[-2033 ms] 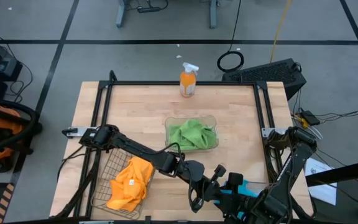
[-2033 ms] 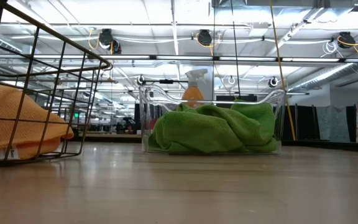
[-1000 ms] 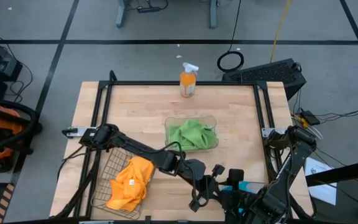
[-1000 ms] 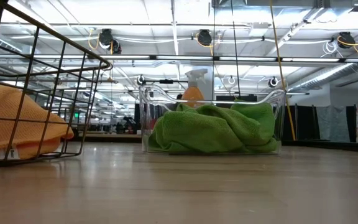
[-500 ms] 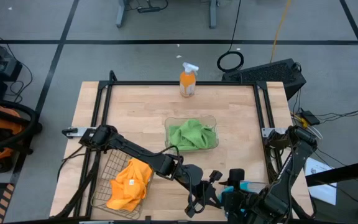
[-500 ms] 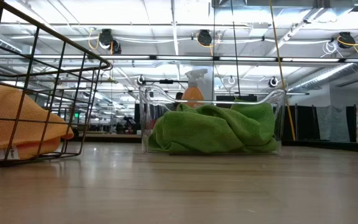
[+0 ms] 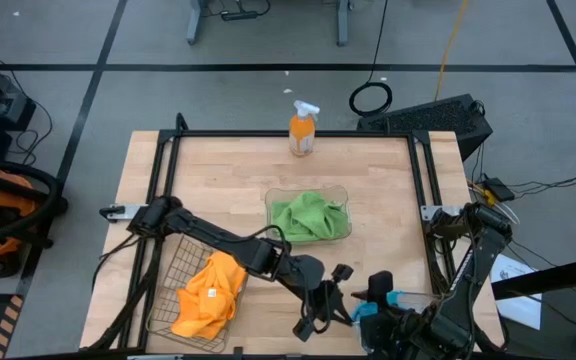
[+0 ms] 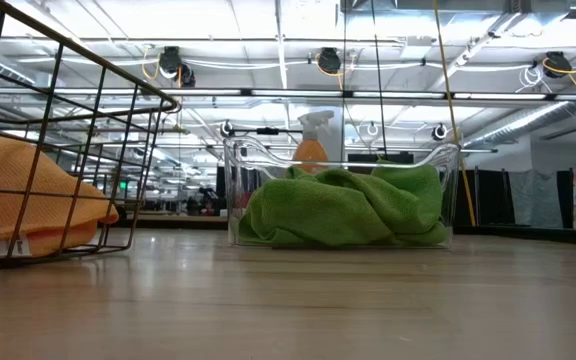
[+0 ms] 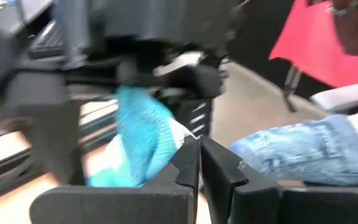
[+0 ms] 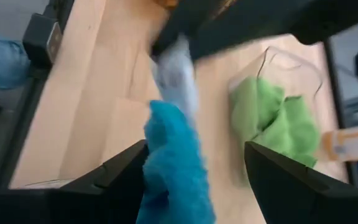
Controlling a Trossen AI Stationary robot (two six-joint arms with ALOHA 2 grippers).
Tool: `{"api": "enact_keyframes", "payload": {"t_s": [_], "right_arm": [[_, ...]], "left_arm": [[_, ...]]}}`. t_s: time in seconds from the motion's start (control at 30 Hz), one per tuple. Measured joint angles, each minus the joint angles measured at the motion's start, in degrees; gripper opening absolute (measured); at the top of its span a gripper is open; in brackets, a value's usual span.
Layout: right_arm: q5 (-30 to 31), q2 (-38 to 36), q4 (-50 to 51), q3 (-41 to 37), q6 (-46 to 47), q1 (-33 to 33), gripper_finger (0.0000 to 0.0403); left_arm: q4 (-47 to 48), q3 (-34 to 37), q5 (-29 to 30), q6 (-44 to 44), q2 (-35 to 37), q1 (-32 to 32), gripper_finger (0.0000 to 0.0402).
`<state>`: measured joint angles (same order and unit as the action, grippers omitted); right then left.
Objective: Sort microfiber towel by color & place in baskets
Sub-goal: Put the blue towel into the bottom transparent bin
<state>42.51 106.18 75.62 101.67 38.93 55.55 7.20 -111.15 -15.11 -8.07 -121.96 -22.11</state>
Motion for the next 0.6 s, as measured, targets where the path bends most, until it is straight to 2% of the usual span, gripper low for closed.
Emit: {"api": "enact_keyframes", "payload": {"t_s": [0.17, 0.3, 0.53, 0.6], "right_arm": [[3.29, 0.01, 0.07, 0.00, -2.59, 0.05, 0.0253], [3.91, 0.01, -0.07, 0.00, -2.59, 0.07, 0.0253], [3.97, 0.03, -0.49, 0.00, -2.42, 0.13, 0.0253], [3.93, -0.28, -0.63, 0.00, -1.80, 0.42, 0.0253]], "left_arm": [[-2.15, 0.00, -2.16, 1.76, 0.08, -2.57, 0.0018], [-3.60, -0.04, 7.38, 0.02, -0.54, -4.71, 0.0028], [-3.55, 0.81, 23.10, -0.26, -0.77, -5.72, 0.0104], [-1.58, 0.81, 25.51, -1.57, -0.77, -5.77, 0.0117]]}}
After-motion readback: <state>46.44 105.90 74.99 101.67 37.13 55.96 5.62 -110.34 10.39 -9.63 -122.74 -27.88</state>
